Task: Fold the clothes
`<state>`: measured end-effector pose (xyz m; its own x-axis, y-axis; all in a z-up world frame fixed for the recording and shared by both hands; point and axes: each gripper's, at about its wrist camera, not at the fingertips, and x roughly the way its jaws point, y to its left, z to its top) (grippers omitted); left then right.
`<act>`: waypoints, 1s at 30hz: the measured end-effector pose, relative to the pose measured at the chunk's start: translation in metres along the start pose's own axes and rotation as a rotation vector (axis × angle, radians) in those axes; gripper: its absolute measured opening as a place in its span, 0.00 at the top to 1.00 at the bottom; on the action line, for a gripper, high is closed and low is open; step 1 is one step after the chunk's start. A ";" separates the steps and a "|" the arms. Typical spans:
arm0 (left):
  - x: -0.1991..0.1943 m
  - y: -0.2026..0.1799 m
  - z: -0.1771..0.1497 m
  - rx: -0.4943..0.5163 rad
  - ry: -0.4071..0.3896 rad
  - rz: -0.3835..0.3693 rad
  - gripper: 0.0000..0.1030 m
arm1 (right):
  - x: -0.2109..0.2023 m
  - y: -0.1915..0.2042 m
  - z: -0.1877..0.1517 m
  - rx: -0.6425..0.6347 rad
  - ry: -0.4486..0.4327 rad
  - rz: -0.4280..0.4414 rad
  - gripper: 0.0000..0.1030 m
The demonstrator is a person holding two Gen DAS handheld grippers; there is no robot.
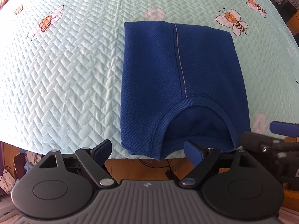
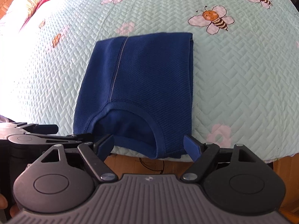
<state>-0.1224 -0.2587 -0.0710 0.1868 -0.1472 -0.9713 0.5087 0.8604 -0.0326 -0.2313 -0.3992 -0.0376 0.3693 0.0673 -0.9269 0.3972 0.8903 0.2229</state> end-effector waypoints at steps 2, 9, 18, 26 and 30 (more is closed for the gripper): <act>-0.001 0.001 0.001 0.002 -0.011 0.002 0.16 | -0.005 -0.003 0.003 0.002 -0.033 0.000 0.21; -0.009 0.007 0.011 0.014 -0.121 0.010 0.16 | -0.057 -0.016 -0.007 -0.030 -0.514 0.139 0.16; 0.013 0.034 0.031 -0.052 -0.193 0.027 0.16 | 0.035 -0.114 -0.007 0.361 -0.299 0.472 0.09; 0.041 0.041 0.048 -0.054 -0.143 0.046 0.16 | 0.078 -0.136 -0.009 0.454 -0.239 0.563 0.09; 0.055 0.050 0.057 -0.080 -0.122 0.029 0.16 | 0.095 -0.146 -0.007 0.468 -0.224 0.562 0.09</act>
<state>-0.0386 -0.2515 -0.1128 0.3035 -0.1761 -0.9364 0.4342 0.9004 -0.0286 -0.2603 -0.5199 -0.1598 0.7626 0.3170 -0.5639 0.3950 0.4621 0.7940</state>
